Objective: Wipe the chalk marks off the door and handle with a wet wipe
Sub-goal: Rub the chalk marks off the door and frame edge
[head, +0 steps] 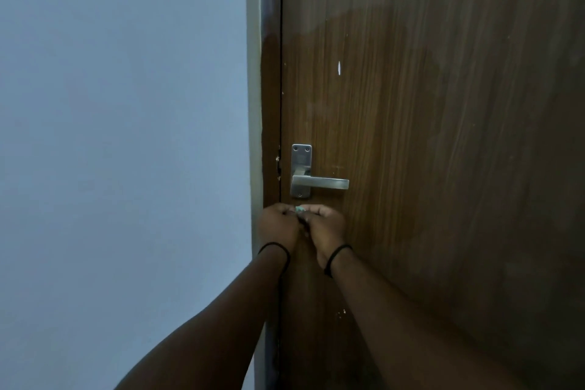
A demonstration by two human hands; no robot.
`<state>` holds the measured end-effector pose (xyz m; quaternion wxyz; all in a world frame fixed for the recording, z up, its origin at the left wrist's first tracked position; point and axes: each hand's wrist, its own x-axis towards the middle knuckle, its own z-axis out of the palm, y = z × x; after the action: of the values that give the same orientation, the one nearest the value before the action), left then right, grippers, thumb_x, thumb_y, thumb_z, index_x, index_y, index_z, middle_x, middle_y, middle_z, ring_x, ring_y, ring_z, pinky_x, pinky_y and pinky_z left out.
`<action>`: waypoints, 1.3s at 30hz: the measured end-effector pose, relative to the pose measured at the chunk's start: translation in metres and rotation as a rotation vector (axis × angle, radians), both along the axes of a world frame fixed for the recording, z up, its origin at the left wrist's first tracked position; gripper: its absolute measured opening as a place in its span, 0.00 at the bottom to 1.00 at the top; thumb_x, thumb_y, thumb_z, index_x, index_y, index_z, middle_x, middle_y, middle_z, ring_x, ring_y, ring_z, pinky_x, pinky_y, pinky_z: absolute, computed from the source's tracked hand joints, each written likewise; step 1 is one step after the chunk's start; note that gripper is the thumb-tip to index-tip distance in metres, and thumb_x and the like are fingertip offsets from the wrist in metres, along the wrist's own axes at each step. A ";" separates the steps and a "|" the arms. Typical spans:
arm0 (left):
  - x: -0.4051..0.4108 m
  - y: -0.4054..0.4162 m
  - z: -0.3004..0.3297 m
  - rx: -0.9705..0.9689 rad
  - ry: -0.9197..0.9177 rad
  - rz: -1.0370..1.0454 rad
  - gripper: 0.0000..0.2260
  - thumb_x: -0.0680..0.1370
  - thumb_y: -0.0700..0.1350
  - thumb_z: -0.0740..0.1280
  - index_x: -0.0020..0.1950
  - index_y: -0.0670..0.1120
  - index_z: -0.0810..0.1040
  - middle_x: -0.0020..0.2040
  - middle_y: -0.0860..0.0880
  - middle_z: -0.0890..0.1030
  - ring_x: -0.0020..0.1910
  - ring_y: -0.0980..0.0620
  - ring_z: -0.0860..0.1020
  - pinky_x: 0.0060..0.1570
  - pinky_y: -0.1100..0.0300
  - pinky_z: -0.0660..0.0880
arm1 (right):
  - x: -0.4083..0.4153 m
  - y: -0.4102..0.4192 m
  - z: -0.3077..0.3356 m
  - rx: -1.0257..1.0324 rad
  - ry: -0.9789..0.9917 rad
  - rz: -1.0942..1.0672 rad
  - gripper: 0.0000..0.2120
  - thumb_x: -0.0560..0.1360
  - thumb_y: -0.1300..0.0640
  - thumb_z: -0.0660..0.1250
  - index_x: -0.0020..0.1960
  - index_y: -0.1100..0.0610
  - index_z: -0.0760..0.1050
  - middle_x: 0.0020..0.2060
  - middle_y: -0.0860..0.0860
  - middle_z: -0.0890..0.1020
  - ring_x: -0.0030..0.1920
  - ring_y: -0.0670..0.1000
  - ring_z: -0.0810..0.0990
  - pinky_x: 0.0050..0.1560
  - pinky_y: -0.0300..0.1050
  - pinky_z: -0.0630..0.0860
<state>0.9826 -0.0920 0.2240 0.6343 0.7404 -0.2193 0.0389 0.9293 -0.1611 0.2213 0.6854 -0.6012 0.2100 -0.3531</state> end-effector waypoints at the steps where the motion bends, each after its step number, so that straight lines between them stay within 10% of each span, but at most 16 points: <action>1: 0.001 0.005 0.001 0.023 0.004 -0.005 0.08 0.78 0.42 0.64 0.44 0.52 0.80 0.42 0.53 0.81 0.42 0.56 0.77 0.40 0.61 0.74 | -0.004 0.003 0.002 -0.003 -0.008 -0.006 0.06 0.75 0.64 0.69 0.52 0.59 0.80 0.48 0.55 0.84 0.47 0.50 0.83 0.39 0.38 0.77; 14: -0.061 0.037 0.055 -0.342 0.275 -0.329 0.07 0.76 0.37 0.69 0.54 0.42 0.82 0.50 0.46 0.83 0.49 0.51 0.82 0.44 0.60 0.82 | -0.081 0.023 0.056 0.056 -0.259 -0.055 0.09 0.76 0.71 0.65 0.52 0.60 0.78 0.51 0.56 0.81 0.50 0.52 0.84 0.43 0.37 0.82; 20: -0.078 0.049 0.081 -0.481 0.268 -0.395 0.11 0.77 0.34 0.66 0.57 0.43 0.80 0.51 0.44 0.83 0.49 0.50 0.83 0.48 0.56 0.82 | -0.094 0.040 0.070 -0.846 -0.041 -0.258 0.15 0.76 0.63 0.67 0.62 0.56 0.78 0.58 0.45 0.78 0.58 0.43 0.76 0.55 0.31 0.71; 24: -0.070 0.054 0.082 -0.490 0.257 -0.435 0.13 0.76 0.33 0.67 0.56 0.47 0.77 0.50 0.45 0.83 0.44 0.49 0.84 0.50 0.52 0.82 | -0.103 0.036 0.077 -0.988 -0.020 -0.306 0.12 0.74 0.65 0.70 0.56 0.55 0.79 0.51 0.48 0.82 0.52 0.44 0.79 0.48 0.29 0.72; 31: -0.031 0.026 0.044 -0.300 -0.322 0.278 0.08 0.79 0.40 0.63 0.54 0.44 0.81 0.51 0.48 0.82 0.49 0.55 0.77 0.43 0.77 0.66 | -0.078 0.006 0.058 -1.093 -0.036 -0.416 0.08 0.81 0.56 0.61 0.58 0.54 0.75 0.53 0.48 0.79 0.50 0.40 0.74 0.52 0.34 0.72; 34: -0.008 0.004 0.030 -0.295 -0.481 0.298 0.08 0.81 0.41 0.61 0.56 0.44 0.78 0.53 0.49 0.80 0.51 0.59 0.73 0.46 0.81 0.65 | -0.057 -0.026 0.050 -1.227 -0.064 -0.548 0.08 0.81 0.58 0.60 0.57 0.55 0.76 0.54 0.49 0.78 0.55 0.46 0.73 0.57 0.45 0.71; 39: 0.021 -0.017 0.040 -0.194 -0.629 0.260 0.09 0.81 0.45 0.57 0.57 0.47 0.75 0.50 0.54 0.74 0.49 0.67 0.70 0.48 0.77 0.66 | -0.025 -0.053 0.059 -1.319 -0.145 -0.463 0.12 0.80 0.64 0.59 0.60 0.58 0.76 0.55 0.53 0.79 0.56 0.46 0.76 0.58 0.36 0.72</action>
<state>1.0037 -0.1086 0.2644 0.5929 0.6501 -0.3031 0.3660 0.9045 -0.2143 0.2804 0.0974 -0.8062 0.0286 -0.5829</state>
